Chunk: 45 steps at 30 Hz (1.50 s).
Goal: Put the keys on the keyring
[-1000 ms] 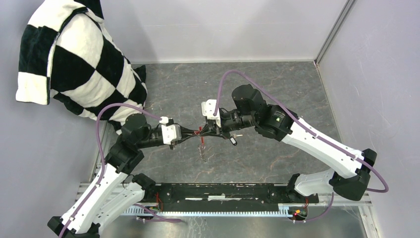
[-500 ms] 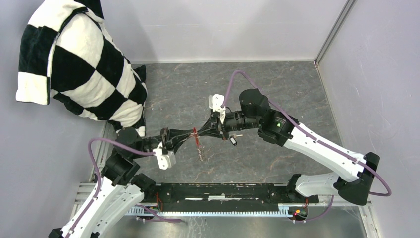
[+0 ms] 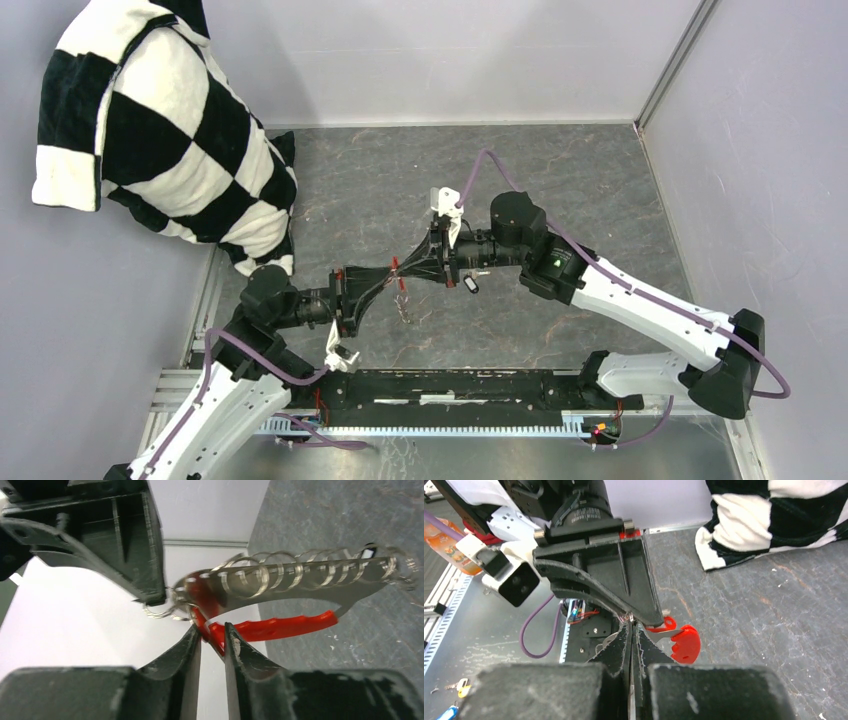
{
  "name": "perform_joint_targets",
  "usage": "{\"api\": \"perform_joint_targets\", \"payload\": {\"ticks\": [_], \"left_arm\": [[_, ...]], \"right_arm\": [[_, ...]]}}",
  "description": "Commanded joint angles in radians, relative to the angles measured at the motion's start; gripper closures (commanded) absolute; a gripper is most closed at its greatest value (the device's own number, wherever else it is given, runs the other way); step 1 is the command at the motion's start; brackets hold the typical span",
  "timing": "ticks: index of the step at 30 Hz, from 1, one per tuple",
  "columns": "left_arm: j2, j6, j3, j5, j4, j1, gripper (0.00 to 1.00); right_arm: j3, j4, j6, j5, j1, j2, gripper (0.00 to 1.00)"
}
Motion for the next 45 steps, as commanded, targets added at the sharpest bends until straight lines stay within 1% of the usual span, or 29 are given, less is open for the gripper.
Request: {"api": "perform_joint_targets", "payload": {"ticks": [1, 2, 3, 6, 11, 14, 17, 19, 21, 23, 25, 28, 34, 37, 38, 40, 45], "left_arm": [[0.008, 0.125, 0.006, 0.028, -0.073, -0.003, 0.65], [0.014, 0.108, 0.022, 0.028, -0.094, -0.002, 0.61], [0.023, 0.060, 0.044, 0.029, -0.113, -0.002, 0.58], [0.062, -0.122, 0.136, 0.031, -0.194, -0.002, 0.51], [0.139, -0.439, 0.294, 0.032, -0.328, -0.002, 0.32], [0.160, -0.644, 0.338, 0.045, -0.306, -0.002, 0.28], [0.190, -0.840, 0.360, 0.055, -0.247, -0.002, 0.27], [0.224, -0.964, 0.378, 0.070, -0.211, -0.002, 0.29], [0.267, -1.048, 0.408, 0.103, -0.209, -0.002, 0.32], [0.305, -1.119, 0.434, 0.125, -0.211, -0.002, 0.36], [0.338, -1.159, 0.456, 0.143, -0.232, -0.002, 0.45], [0.360, -1.194, 0.462, 0.146, -0.242, -0.002, 0.46], [0.344, -1.266, 0.439, 0.156, -0.182, -0.002, 0.48], [0.354, -1.284, 0.437, 0.158, -0.178, -0.002, 0.51], [0.358, -1.290, 0.436, 0.158, -0.177, -0.002, 0.53], [0.366, -1.291, 0.431, 0.154, -0.175, -0.002, 0.57], [0.384, -1.294, 0.422, 0.093, -0.176, -0.002, 0.71]], "right_arm": [[-0.019, 0.197, 0.070, 0.016, -0.010, -0.051, 1.00], [-0.028, 0.205, 0.072, 0.019, -0.010, -0.053, 1.00], [-0.034, 0.214, 0.072, 0.020, -0.012, -0.057, 1.00], [-0.067, 0.243, 0.062, 0.032, -0.019, -0.080, 1.00], [-0.128, 0.294, 0.038, 0.050, -0.025, -0.122, 1.00], [-0.147, 0.307, 0.023, 0.048, -0.025, -0.130, 1.00], [-0.160, 0.323, 0.021, 0.034, -0.025, -0.130, 1.00], [-0.161, 0.327, 0.017, 0.027, -0.026, -0.127, 1.00], [-0.154, 0.307, -0.001, 0.031, -0.025, -0.124, 1.00], [-0.140, 0.275, -0.029, 0.042, -0.025, -0.121, 1.00], [-0.132, 0.248, -0.050, 0.054, -0.025, -0.122, 1.00], [-0.128, 0.229, -0.075, 0.064, -0.026, -0.123, 1.00], [-0.111, 0.203, -0.094, 0.071, -0.024, -0.113, 0.99], [-0.101, 0.193, -0.095, 0.070, -0.026, -0.108, 1.00], [-0.100, 0.192, -0.120, 0.068, -0.025, -0.107, 1.00], [-0.099, 0.193, -0.120, 0.064, -0.026, -0.104, 1.00], [-0.095, 0.193, -0.120, 0.054, -0.025, -0.100, 1.00]]}}
